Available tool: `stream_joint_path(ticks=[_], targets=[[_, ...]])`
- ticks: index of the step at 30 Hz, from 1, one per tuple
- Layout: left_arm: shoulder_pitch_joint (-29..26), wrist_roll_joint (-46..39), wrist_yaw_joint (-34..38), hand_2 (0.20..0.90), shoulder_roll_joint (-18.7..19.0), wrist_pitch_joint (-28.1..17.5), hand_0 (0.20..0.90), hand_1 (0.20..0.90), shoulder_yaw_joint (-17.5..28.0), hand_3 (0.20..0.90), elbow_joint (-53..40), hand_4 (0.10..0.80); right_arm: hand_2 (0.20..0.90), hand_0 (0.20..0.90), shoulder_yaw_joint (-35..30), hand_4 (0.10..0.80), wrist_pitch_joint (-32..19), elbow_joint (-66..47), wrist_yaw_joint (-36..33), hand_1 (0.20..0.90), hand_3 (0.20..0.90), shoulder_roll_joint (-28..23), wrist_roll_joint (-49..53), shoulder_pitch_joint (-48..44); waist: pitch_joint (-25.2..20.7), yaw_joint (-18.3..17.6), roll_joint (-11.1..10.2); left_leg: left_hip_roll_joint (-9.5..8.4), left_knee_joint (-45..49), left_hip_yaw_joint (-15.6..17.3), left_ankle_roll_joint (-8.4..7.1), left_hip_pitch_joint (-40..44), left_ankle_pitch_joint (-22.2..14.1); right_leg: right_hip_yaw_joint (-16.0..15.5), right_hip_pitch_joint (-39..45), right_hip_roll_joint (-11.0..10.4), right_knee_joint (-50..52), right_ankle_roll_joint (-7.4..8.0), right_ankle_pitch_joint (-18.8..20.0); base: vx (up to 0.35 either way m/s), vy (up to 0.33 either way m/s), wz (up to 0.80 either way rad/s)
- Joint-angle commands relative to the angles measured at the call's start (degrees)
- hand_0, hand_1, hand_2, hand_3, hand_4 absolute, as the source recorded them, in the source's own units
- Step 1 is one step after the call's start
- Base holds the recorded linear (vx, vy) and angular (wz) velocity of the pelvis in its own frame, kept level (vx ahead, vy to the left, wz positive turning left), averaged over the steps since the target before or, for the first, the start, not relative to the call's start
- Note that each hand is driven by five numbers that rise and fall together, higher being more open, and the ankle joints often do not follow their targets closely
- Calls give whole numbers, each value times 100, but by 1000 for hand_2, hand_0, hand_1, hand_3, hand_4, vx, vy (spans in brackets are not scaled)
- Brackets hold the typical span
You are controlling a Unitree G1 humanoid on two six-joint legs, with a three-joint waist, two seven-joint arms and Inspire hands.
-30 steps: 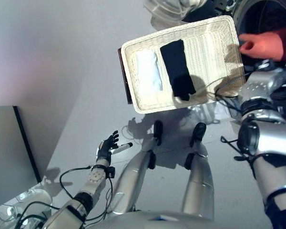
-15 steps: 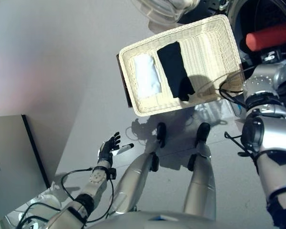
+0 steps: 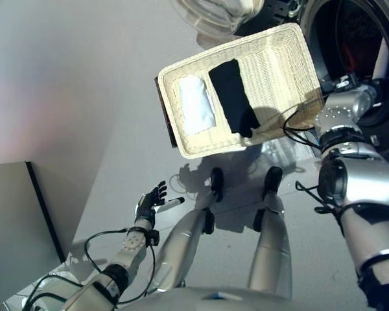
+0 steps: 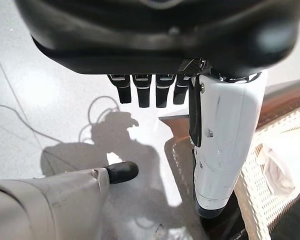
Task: Pick up the clothes and place them into the washing machine
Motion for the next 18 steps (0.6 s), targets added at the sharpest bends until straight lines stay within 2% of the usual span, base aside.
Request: stream_joint_path(ticks=[1,3,4,5,6,7,10,14,17,18], targets=[[250,-54,72,900,37,-159,900,900,232,900,317,800,900,900,688,800,-217,-110,176,900,900,-409,-296,-103,-297,91,60,244,275,-321,-764,-292,-397,-212,526,45,-157,-21,-513,0,0,0],[227,-42,72,900,61,-156,900,900,277,900,305,800,900,900,857,800,-53,108,147,900,900,-470,-571,-139,-290,100,39,245,280,-322,-765,-295,-389,-204,530,54,-167,-25,-498,-17,-9,0],[215,-1,72,900,87,-175,900,900,348,900,354,800,900,900,1208,800,210,104,245,900,900,-437,-1005,-75,-255,96,-22,269,309,-313,-767,-307,-375,-214,536,61,-168,-32,-475,0,0,0],[214,1,71,900,80,-178,900,900,355,900,358,800,900,900,1213,800,216,93,224,900,900,-431,-1024,-79,-248,87,-16,270,310,-314,-767,-304,-376,-216,540,61,-168,-32,-475,-48,-40,0],[202,1,53,900,100,-181,900,900,470,900,361,800,900,900,1551,800,429,173,272,900,900,-425,-1482,-22,-212,89,-93,292,333,-319,-768,-304,-361,-236,548,75,-165,-40,-454,0,0,0],[203,3,53,900,97,-182,900,900,476,900,362,800,900,900,1554,800,430,166,263,900,900,-419,-1488,-22,-207,81,-90,291,335,-321,-768,-301,-361,-238,553,74,-165,-41,-455,-46,-62,-4],[171,-148,201,900,189,-281,900,900,954,900,334,800,900,900,2301,800,850,300,109,900,900,-312,-2915,161,-110,68,-317,342,426,-372,-777,-335,-319,-330,587,101,-134,-72,-424,-45,-78,-3],[207,-94,338,900,295,-432,900,900,1288,900,127,800,900,900,3052,800,1114,159,-68,900,900,-215,-4409,467,-45,68,-498,365,463,-488,-804,-342,-260,-461,672,120,-108,-93,-440,-31,-75,15],[309,-74,370,900,356,-511,900,900,1444,900,-31,800,900,900,3356,800,1304,189,-127,900,900,-77,-5075,591,6,119,-619,365,465,-597,-822,-329,-215,-600,760,109,-95,-102,-459,16,-82,15],[306,-47,369,900,384,-500,900,900,1471,900,-37,800,900,900,3448,800,1392,310,-129,900,900,-14,-5264,586,-9,157,-676,365,482,-683,-859,-265,-384,-613,839,117,-45,-61,-645,82,-82,21]])
